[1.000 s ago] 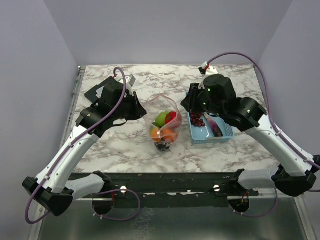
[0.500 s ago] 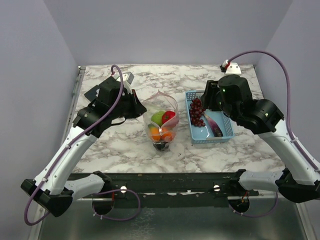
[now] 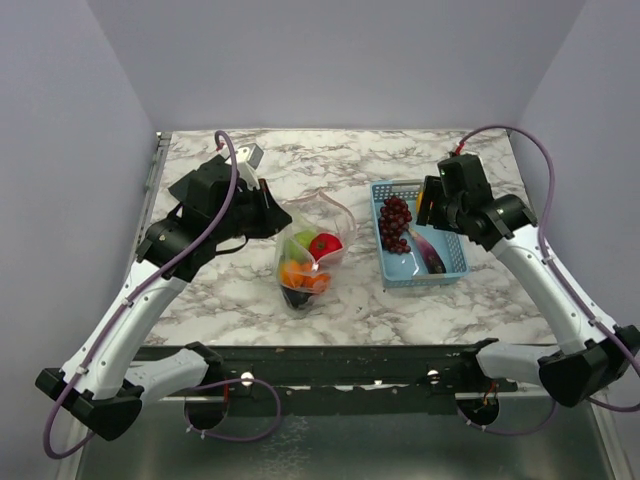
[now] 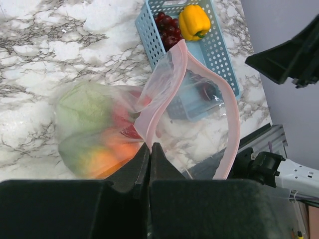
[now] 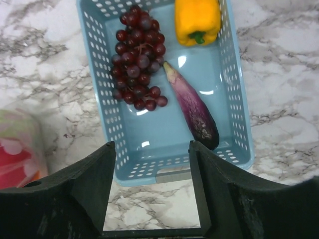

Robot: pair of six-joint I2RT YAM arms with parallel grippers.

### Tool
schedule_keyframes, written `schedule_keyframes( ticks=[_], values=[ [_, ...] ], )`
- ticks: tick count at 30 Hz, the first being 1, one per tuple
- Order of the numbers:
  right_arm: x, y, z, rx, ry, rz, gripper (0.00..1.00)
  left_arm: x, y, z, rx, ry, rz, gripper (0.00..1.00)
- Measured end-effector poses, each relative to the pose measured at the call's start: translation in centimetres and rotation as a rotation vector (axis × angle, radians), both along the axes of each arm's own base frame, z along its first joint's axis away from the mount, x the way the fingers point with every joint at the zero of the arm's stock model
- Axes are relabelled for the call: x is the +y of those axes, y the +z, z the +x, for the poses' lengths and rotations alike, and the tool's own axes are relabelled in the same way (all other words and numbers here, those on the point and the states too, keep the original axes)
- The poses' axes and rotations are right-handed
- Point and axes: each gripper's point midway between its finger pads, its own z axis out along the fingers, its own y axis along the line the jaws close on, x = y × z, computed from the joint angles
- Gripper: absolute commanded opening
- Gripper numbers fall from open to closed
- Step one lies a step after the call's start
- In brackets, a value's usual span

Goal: Place the food in the zip-top bag and seal the zipper
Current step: Pick up the fake fruit from the bin.

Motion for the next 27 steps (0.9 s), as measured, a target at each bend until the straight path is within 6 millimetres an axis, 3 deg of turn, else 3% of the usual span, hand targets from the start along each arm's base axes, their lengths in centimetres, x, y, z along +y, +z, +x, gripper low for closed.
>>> schedule_keyframes(
  ticks=[6, 17, 27],
  values=[
    [-0.5, -5.1, 1.1, 0.114, -0.033, 0.067, 0.76, 0.1, 0.1, -0.2, -0.002, -0.002, -0.004, 0.0],
    [1.2, -9.2, 5.3, 0.167, -0.083, 0.216, 0.8, -0.1, 0.1, -0.4, 0.001, -0.014, -0.008, 0.0],
    [2.5, -13.8, 8.4, 0.252, -0.107, 0.234, 0.84, -0.7, 0.8, 0.5, -0.002, -0.02, -0.006, 0.0]
  ],
)
